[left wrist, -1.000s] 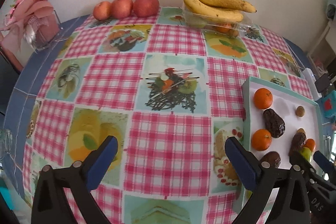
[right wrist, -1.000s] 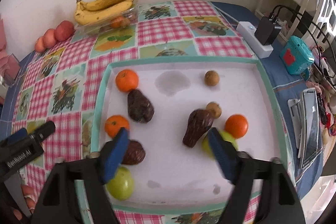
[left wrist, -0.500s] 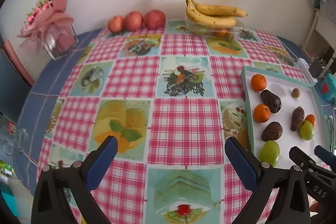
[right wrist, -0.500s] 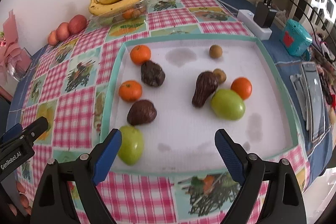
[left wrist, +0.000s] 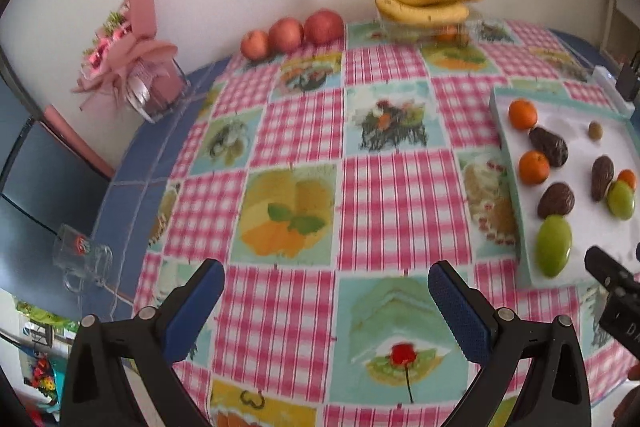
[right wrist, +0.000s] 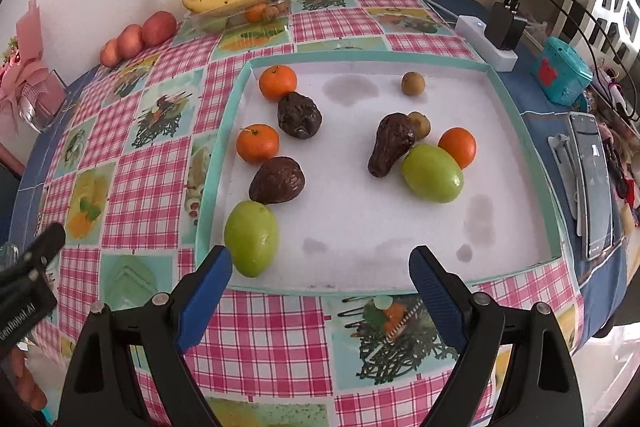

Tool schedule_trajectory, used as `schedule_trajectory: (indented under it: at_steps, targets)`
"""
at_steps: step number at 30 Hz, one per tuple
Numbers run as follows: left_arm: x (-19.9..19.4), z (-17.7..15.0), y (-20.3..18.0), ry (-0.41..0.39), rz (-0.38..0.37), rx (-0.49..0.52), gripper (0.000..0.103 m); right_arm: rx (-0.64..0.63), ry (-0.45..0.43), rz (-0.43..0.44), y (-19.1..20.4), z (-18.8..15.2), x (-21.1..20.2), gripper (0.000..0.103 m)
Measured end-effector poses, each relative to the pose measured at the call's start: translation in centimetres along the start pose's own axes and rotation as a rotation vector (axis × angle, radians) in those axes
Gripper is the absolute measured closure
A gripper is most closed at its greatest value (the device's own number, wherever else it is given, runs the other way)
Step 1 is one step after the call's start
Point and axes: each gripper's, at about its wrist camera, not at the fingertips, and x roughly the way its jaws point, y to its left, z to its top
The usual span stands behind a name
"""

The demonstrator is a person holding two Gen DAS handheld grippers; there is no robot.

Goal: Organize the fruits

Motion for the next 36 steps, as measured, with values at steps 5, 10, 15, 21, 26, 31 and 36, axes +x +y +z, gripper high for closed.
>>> schedule_trajectory:
  at_steps: [5, 10, 15, 21, 26, 31, 36]
  targets:
    - [0.6, -0.3, 0.7, 0.05, -0.038, -0.031, 0.0, -0.016, 0.005, 0.002, 0.3, 0.0, 0.1, 0.012]
    - [1.2, -0.3, 1.1, 0.077, -0.064, -0.045, 0.0, -0.025, 0.007, 0.005, 0.6, 0.1, 0.1, 0.012]
    - [0.8, -0.1, 1.4, 0.065, -0.085, -0.051, 0.0, -0.035, 0.008, 0.008, 0.8, 0.0, 0.1, 0.012]
    - [0.5, -0.1, 1.5, 0.058, -0.083, -0.055, 0.0, -0.044, 0.008, 0.007, 0.9, 0.0, 0.0, 0.013]
    - [0.6, -0.2, 1.4, 0.067, -0.095, -0.05, 0.0, -0.048, 0.021, 0.001, 0.9, -0.1, 0.3, 0.012]
    - [0.7, -0.2, 1.5, 0.074, -0.102, -0.061, 0.0, -0.045, 0.016, -0.001, 0.9, -0.2, 0.2, 0.012]
    - [0.8, -0.3, 1.4, 0.08, -0.104, -0.057, 0.0, -0.043, 0.012, -0.003, 0.8, -0.1, 0.1, 0.012]
